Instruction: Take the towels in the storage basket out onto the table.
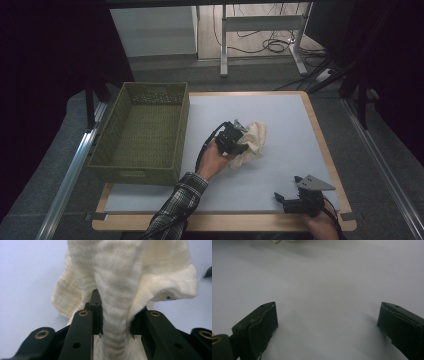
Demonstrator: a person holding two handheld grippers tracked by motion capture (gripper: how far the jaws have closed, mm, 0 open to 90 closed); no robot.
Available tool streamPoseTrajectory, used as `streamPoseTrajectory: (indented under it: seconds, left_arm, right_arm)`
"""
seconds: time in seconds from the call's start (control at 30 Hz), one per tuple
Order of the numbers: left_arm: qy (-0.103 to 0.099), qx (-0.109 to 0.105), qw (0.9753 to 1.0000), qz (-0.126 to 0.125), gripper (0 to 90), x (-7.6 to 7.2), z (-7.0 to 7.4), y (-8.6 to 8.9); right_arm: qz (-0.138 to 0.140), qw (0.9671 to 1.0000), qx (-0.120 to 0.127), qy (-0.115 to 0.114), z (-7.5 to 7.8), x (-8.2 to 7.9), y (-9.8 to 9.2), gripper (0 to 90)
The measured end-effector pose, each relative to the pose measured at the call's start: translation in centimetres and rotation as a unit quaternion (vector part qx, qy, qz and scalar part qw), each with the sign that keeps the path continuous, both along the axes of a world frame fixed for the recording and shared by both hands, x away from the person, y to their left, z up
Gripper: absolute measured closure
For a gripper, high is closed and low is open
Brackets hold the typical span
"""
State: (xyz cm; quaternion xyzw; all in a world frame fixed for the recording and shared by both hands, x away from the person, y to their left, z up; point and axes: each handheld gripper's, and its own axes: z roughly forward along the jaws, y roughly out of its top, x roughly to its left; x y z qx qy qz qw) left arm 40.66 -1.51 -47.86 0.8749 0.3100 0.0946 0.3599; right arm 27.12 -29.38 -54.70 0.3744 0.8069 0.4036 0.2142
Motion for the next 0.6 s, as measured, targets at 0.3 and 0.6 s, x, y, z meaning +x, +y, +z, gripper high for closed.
streamPoseTrajectory:
  seconds: [0.3, 0.6]
  left_arm:
    - [0.014, -0.005, 0.9998, 0.014, 44.0, 0.3, -2.5, -0.1]
    - [-0.003, -0.049, 0.9984, 0.027, 20.1, -0.5, -1.6, 1.3]
  right_arm:
    - [0.000, 1.0000, 0.000, 0.000, 0.0, 0.0, 0.0, 3.1]
    - [0.001, 1.0000, 0.001, 0.000, 0.0, 0.0, 0.0, 3.1]
